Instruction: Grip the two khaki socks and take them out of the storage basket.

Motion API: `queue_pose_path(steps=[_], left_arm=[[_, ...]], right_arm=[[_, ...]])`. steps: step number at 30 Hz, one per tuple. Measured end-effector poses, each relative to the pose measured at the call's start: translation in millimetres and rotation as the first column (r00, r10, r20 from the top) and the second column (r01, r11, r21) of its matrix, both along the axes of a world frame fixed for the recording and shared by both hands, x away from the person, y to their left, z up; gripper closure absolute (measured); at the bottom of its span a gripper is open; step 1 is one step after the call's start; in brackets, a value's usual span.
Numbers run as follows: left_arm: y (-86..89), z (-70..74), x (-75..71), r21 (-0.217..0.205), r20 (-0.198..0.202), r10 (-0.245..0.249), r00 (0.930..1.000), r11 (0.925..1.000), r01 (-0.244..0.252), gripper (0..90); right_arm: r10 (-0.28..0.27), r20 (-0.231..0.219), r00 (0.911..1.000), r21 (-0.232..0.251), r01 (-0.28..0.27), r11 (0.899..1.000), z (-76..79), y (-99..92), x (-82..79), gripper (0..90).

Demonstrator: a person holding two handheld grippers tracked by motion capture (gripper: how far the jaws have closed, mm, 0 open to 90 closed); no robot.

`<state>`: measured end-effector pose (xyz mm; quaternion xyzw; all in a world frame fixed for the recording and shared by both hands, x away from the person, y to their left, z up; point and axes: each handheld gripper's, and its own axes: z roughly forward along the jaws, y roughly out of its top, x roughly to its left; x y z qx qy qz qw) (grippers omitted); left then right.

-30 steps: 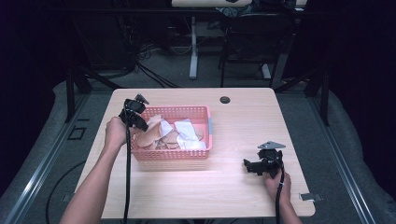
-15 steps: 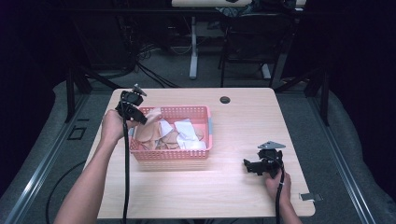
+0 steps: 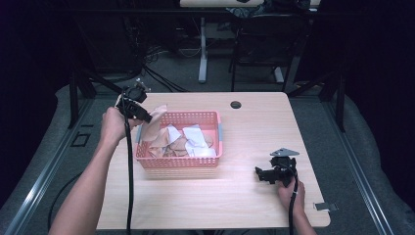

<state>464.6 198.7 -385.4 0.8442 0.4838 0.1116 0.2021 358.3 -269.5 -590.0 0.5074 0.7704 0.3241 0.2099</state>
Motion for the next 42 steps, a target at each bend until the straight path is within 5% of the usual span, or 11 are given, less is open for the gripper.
queue_pose_path(steps=[12,27,42], left_arm=[[13.4,20.7,-4.9,-0.012,0.035,0.02,0.9992,0.9997,-0.02,86.0],[52.7,35.9,-13.1,-0.014,0.056,0.092,0.9942,0.9957,-0.091,86.0],[94.6,31.3,-21.4,-0.017,0.051,0.187,0.9811,0.9824,-0.186,86.0]], right_arm=[[0.005,-0.004,1.0,-0.013,-0.005,1.0,0.4,-0.7,-0.1,0.0],[0.003,-0.001,1.0,-0.008,-0.003,1.0,0.1,-0.4,0.0,0.0],[0.004,-0.005,1.0,-0.012,-0.004,1.0,0.5,-0.6,-0.2,0.0]])
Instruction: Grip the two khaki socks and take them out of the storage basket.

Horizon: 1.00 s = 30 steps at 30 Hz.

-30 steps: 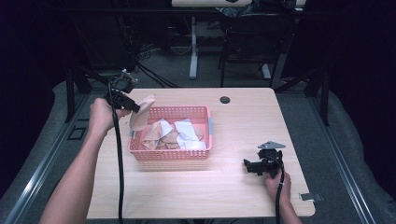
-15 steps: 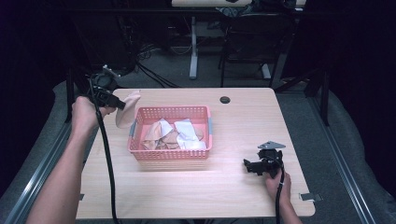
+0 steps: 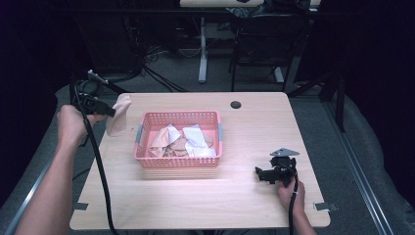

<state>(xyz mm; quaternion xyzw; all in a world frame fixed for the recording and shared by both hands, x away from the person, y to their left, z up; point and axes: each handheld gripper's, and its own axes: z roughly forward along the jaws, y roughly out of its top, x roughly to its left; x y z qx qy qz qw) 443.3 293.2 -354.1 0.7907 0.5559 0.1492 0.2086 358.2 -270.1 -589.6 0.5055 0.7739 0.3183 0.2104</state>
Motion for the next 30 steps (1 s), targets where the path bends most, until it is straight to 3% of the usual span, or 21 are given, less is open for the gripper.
queue_pose_path(steps=[12,24,30], left_arm=[[26.6,-31.3,-3.6,-0.007,-0.043,0.055,0.9975,0.9984,-0.056,85.9],[40.5,-78.3,-2.1,-0.05,-0.09,0.074,0.9932,0.9956,-0.079,85.9],[43.3,-87.0,-1.4,-0.066,-0.102,0.091,0.9906,0.993,-0.098,85.9]], right_arm=[[-0.008,0.004,1.0,0.006,0.008,1.0,-0.4,0.7,-0.1,0.0],[-0.009,0.007,0.9999,0.007,0.009,1.0,-0.5,0.8,-0.1,0.0],[-0.008,0.005,1.0,0.012,0.008,1.0,-0.5,1.0,-0.2,0.0]])
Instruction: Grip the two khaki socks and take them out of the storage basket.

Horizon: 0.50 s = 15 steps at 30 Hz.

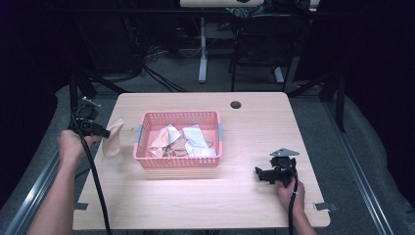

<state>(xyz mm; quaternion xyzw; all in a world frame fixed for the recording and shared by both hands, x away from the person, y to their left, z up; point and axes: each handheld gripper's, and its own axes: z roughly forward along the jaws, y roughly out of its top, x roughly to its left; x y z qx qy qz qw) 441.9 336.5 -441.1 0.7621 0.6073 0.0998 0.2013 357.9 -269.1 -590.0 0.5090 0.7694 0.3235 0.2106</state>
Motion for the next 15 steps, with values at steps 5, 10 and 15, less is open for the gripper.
queue_pose_path(steps=[5,10,15], left_arm=[[-1.4,-6.8,-0.8,0.002,-0.02,0.005,0.9998,1.0,-0.005,85.9],[-2.0,-20.7,-1.9,-0.006,-0.031,0.02,0.9993,0.9998,-0.021,85.9],[2.4,-43.4,-4.9,-0.018,-0.068,0.05,0.9964,0.9985,-0.052,85.9]], right_arm=[[-0.001,0.0,1.0,0.0,0.001,1.0,0.0,0.0,-0.1,0.0],[-0.002,0.0,1.0,-0.004,0.002,1.0,0.0,-0.1,-0.1,0.0],[0.0,0.002,1.0,0.0,0.0,1.0,-0.2,0.0,0.1,0.0]])
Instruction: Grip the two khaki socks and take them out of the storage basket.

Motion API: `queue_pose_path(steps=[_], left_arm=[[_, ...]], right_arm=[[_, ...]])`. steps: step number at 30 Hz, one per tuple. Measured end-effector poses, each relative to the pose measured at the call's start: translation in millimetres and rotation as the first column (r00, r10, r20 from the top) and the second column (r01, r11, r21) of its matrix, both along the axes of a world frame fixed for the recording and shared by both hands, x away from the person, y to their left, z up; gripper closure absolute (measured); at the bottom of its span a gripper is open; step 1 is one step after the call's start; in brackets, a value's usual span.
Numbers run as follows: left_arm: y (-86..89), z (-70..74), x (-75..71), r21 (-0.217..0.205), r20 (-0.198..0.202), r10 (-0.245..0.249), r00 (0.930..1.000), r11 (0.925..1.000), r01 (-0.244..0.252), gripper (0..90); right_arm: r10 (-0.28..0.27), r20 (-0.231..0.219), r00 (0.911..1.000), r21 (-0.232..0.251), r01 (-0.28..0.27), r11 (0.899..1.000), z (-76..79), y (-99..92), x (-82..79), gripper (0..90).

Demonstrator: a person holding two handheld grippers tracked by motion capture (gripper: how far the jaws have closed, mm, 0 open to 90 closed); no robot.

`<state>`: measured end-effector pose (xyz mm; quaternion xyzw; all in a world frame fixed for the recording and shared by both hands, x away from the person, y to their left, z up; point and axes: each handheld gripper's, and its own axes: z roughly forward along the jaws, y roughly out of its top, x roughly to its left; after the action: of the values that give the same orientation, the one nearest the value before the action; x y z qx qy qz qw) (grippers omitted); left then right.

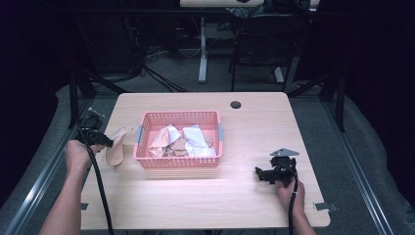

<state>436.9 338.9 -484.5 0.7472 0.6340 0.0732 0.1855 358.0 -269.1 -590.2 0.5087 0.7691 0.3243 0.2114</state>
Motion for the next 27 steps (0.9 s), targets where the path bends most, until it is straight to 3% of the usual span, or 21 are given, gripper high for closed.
queue_pose_path(steps=[9,13,15,17,20,22,25,27], left_arm=[[13.5,-29.5,-1.8,-0.009,-0.035,0.064,0.9973,0.9979,-0.064,85.6],[18.7,-36.5,-2.0,-0.026,-0.053,0.062,0.9967,0.9977,-0.063,81.6],[18.5,-37.6,-1.9,-0.043,-0.068,0.061,0.9958,0.997,-0.064,74.2],[16.5,-36.2,-2.5,-0.043,-0.074,0.046,0.9962,0.9978,-0.05,60.3],[13.4,-30.5,-5.7,-0.045,-0.052,0.04,0.9979,0.9981,-0.042,42.5],[13.1,-23.7,-6.9,-0.07,-0.043,0.03,0.9986,0.997,-0.033,34.9],[11.5,-11.3,-7.0,-0.069,-0.021,0.025,0.9995,0.9973,-0.027,25.0],[8.7,-3.2,-6.3,-0.056,-0.031,0.009,0.9995,0.9984,-0.011,21.1]], right_arm=[[0.0,-0.001,1.0,-0.004,0.0,1.0,0.1,-0.1,0.0,0.0],[0.001,-0.003,1.0,-0.008,-0.001,1.0,0.3,-0.4,0.1,0.0],[0.001,-0.003,1.0,-0.006,-0.001,1.0,0.3,-0.3,0.3,0.0],[0.0,-0.003,1.0,-0.006,0.0,1.0,0.3,-0.2,0.2,0.0],[-0.001,0.0,1.0,-0.002,0.002,1.0,0.0,0.1,0.1,0.0],[-0.001,0.0,1.0,-0.002,0.001,1.0,0.0,0.1,0.1,0.0],[0.001,-0.001,1.0,0.0,-0.001,1.0,0.2,0.0,0.1,0.0],[-0.001,0.0,1.0,-0.002,0.001,1.0,0.0,0.0,0.2,0.0]])
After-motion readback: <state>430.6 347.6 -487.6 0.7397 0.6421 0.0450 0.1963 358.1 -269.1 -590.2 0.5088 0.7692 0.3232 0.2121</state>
